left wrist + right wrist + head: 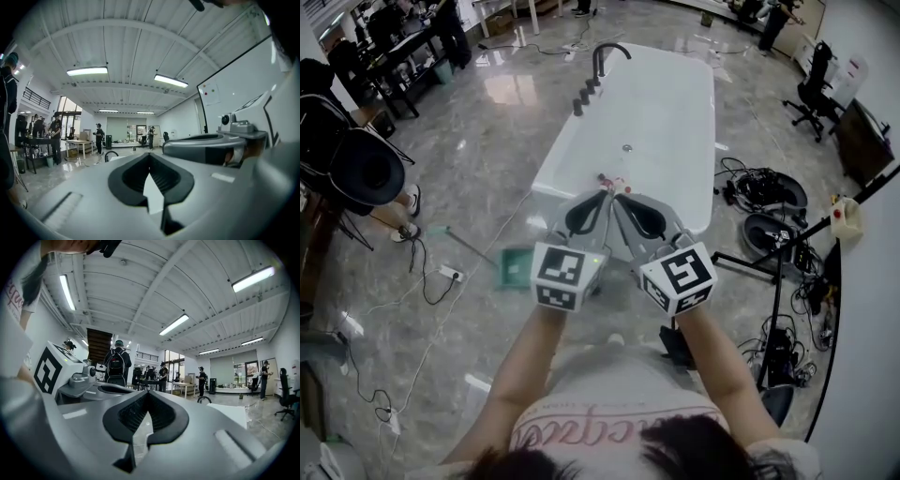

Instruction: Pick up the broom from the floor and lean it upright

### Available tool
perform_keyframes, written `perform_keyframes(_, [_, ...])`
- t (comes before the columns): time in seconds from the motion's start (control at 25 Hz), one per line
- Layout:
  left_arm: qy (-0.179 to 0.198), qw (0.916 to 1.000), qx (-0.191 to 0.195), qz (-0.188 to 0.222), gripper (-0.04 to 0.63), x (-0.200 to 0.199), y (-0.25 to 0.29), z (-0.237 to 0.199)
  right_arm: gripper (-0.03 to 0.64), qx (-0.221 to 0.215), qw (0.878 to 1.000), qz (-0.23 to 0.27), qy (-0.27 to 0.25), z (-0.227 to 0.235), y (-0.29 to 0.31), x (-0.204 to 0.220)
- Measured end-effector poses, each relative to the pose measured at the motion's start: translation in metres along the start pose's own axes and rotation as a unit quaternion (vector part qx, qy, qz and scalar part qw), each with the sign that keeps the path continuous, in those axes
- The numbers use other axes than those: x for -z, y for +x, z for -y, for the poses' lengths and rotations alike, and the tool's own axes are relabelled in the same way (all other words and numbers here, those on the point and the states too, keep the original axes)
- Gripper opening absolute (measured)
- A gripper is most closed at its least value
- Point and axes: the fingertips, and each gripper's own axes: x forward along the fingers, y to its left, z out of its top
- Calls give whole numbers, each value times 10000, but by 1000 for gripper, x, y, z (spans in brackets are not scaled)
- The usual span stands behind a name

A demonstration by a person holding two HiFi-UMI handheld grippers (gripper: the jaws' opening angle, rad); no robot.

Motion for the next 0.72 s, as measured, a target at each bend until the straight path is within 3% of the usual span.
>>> perform_keyframes(0.28, [152,9996,75,241,0,-26,-10,5,0,165,9998,22,145,7,-13,-7])
perform_keyframes(0.72, [127,9992,217,321,0,-27,-15,14,-2,400,9991,64,144,9,-21,-11])
